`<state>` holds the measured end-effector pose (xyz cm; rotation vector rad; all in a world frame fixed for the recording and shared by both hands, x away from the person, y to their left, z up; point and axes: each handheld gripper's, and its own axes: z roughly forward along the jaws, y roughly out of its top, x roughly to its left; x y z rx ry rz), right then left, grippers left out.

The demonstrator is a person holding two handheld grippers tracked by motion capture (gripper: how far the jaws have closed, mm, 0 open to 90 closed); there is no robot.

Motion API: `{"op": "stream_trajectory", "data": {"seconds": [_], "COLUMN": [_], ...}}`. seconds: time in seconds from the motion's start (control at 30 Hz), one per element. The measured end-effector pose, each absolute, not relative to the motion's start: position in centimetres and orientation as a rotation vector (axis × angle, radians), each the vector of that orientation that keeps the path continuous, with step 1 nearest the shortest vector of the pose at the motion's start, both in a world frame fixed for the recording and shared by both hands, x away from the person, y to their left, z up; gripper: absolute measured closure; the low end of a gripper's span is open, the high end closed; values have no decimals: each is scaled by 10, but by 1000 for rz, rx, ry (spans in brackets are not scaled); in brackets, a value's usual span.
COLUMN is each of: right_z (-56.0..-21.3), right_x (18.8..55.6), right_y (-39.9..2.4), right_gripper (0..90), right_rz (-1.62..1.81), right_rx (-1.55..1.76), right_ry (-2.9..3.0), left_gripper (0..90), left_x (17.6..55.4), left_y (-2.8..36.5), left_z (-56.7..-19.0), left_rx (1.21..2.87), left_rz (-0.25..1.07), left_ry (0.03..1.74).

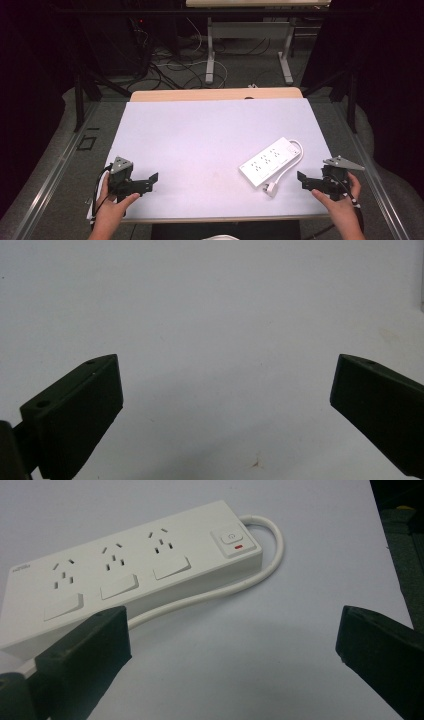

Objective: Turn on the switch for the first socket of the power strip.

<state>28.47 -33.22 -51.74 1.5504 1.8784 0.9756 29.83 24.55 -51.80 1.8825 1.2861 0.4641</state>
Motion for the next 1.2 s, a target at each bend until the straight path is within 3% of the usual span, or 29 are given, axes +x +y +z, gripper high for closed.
{"op": "stream_trajectory", "data": {"seconds": [0.27,0.33,0.63,0.8,1.2], "right_z": [-521,-520,-512,-506,-498], "right_x": [288,287,286,291,298], "right_y": [-327,-324,-316,-313,-307], "right_gripper": [41,128,217,344,467], "right_rz": [947,936,919,912,881], "right_rx": [1517,1510,1457,1447,1431], "right_ry": [1919,1932,1993,2020,2039], "left_gripper": [5,9,15,18,22], "left_x": [296,295,291,291,291], "left_y": [246,246,244,243,243], "left_z": [-519,-519,-518,-518,-518], "left_rx": [1881,1871,1893,1884,1888], "left_rz": [464,466,482,486,488], "left_ry": [1294,1303,1292,1294,1292]}}
